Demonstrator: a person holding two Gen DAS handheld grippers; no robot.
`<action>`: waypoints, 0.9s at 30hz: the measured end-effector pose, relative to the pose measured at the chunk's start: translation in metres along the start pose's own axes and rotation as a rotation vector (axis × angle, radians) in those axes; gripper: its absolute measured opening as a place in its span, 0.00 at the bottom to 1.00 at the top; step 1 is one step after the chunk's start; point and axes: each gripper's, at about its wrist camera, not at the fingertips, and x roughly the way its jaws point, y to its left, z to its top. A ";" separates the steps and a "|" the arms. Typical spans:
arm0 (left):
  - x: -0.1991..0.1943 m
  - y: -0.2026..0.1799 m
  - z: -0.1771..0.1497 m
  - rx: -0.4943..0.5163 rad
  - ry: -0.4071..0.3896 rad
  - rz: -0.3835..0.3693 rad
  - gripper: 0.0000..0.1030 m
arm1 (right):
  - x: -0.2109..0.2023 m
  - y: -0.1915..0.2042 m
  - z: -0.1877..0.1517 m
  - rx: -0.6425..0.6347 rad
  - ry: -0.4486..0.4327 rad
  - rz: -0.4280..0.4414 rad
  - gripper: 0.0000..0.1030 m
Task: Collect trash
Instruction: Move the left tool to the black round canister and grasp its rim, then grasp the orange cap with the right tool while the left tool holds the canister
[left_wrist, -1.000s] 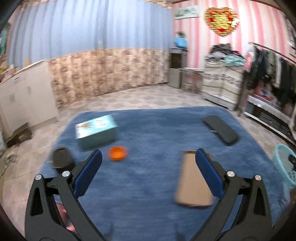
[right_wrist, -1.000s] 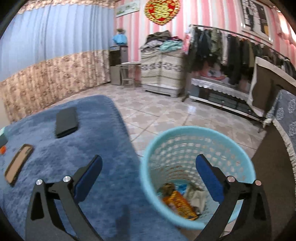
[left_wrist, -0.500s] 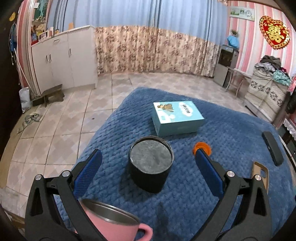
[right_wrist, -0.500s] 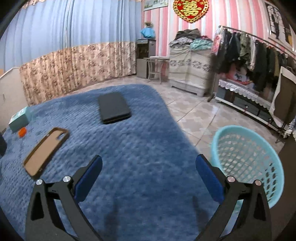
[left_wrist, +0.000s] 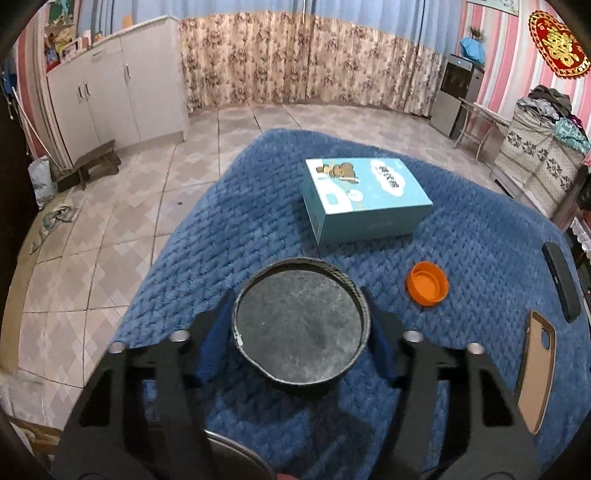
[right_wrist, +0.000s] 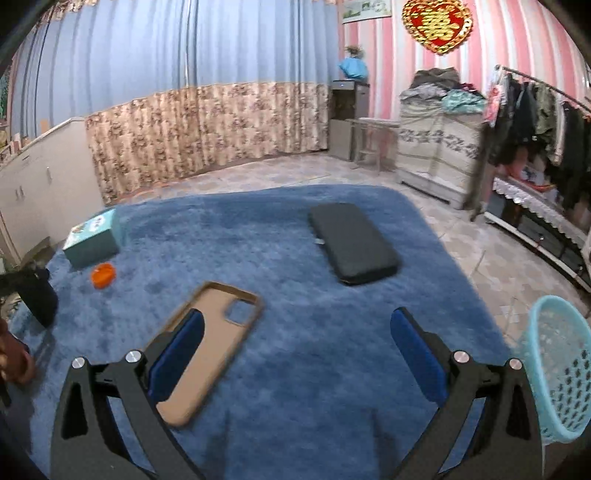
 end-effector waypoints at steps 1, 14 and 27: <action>0.000 0.002 0.001 -0.008 0.001 -0.010 0.59 | 0.005 0.010 0.003 -0.009 0.007 0.002 0.96; -0.045 0.025 0.034 0.018 -0.080 -0.134 0.58 | 0.052 0.141 0.024 -0.141 0.052 0.148 0.96; -0.024 0.069 0.048 -0.023 -0.056 -0.110 0.58 | 0.121 0.242 0.016 -0.255 0.201 0.294 0.54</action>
